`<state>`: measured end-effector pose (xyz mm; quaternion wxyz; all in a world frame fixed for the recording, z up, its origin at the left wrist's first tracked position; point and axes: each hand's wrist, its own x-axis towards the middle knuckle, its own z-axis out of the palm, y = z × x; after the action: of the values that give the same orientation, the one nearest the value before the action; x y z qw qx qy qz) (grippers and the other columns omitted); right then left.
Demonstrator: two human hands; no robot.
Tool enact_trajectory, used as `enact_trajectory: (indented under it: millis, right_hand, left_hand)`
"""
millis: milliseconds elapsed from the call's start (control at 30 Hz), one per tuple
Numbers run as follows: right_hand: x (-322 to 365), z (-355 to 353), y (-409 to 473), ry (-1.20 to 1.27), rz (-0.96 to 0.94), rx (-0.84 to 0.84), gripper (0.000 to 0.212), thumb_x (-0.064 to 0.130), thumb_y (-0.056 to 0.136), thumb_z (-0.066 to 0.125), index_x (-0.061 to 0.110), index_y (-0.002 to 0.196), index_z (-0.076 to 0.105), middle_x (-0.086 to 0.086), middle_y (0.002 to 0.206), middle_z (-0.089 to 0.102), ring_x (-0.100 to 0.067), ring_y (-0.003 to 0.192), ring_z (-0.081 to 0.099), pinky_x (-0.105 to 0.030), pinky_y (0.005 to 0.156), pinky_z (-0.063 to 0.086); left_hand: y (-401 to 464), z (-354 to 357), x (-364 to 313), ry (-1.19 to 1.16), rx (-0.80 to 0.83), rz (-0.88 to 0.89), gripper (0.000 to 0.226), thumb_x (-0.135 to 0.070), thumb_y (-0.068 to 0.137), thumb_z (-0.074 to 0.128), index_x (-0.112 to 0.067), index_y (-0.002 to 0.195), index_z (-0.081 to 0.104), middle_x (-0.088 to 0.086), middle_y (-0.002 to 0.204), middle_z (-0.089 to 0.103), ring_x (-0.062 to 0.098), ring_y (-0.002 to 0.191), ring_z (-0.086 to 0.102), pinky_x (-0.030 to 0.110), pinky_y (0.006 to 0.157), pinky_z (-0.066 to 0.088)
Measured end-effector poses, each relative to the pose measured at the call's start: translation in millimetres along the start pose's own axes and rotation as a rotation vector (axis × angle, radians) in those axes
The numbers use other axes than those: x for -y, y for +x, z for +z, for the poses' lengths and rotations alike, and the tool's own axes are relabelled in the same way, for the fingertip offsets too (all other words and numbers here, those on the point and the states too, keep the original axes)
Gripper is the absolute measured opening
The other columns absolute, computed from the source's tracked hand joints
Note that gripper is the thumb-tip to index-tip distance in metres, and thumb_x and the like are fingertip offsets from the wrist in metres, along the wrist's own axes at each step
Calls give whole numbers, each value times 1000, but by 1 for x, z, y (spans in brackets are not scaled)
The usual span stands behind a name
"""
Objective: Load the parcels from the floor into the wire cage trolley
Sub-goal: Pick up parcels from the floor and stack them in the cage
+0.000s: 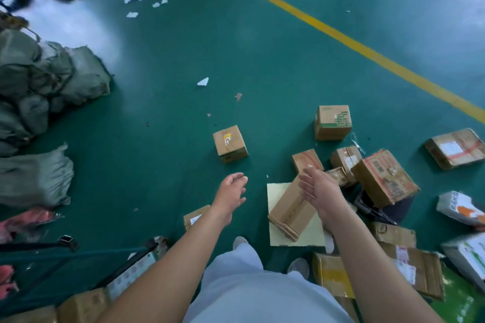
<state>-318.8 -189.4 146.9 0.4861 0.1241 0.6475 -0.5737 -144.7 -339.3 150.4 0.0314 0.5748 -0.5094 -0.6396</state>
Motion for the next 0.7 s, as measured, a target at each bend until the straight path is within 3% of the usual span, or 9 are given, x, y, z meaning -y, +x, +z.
enact_trajectory:
  millis: [100,433,500,567,633,700]
  right_hand:
    - [16,19,18,-54,3,32,31,37,104,56,17,127,58,-4,120,68,-22,112,65,-41,103,52]
    - [48,131,122,-259,25,98,21,38,102,59,20,111,64,-5,115,70,-25,109,67,-37,89,55]
    - [51,160,147,-286,55,91,19,37,103,59,19,109,65,-7,114,70,-26,110,66,-40,95,56]
    - [58,205,195,-325,77,73,22,36,103,59,16,109,66,-7,111,70,-27,104,67,-45,97,54]
    - [60,230,220,-359,95,67,28,34,103,58,8,109,66,-4,99,66,-24,89,60,-46,88,55]
    - [70,274,276,-395,112,66,28,33,104,57,6,104,64,-6,89,57,-22,82,50,-37,73,48]
  left_hand:
    - [14,-5,-9,-32,-36,1,26,-33,105,55,-26,129,58,-9,121,58,15,118,58,36,100,53]
    - [130,-63,-31,-146,-101,-127,21,-30,102,59,-24,122,63,6,121,65,23,114,63,43,103,54]
    - [161,-79,-38,-142,-88,-155,23,-28,102,59,-21,123,63,8,113,66,22,103,63,39,97,55]
    - [218,-105,-56,-136,-62,-201,21,-24,103,57,-18,122,62,6,104,65,19,89,61,32,81,52]
    - [247,-123,-69,-84,-58,-239,13,-21,103,56,-21,115,63,2,108,66,15,89,61,30,77,50]
    - [311,-151,-94,-32,-56,-272,18,-23,104,56,-20,121,62,1,121,62,18,103,59,32,85,49]
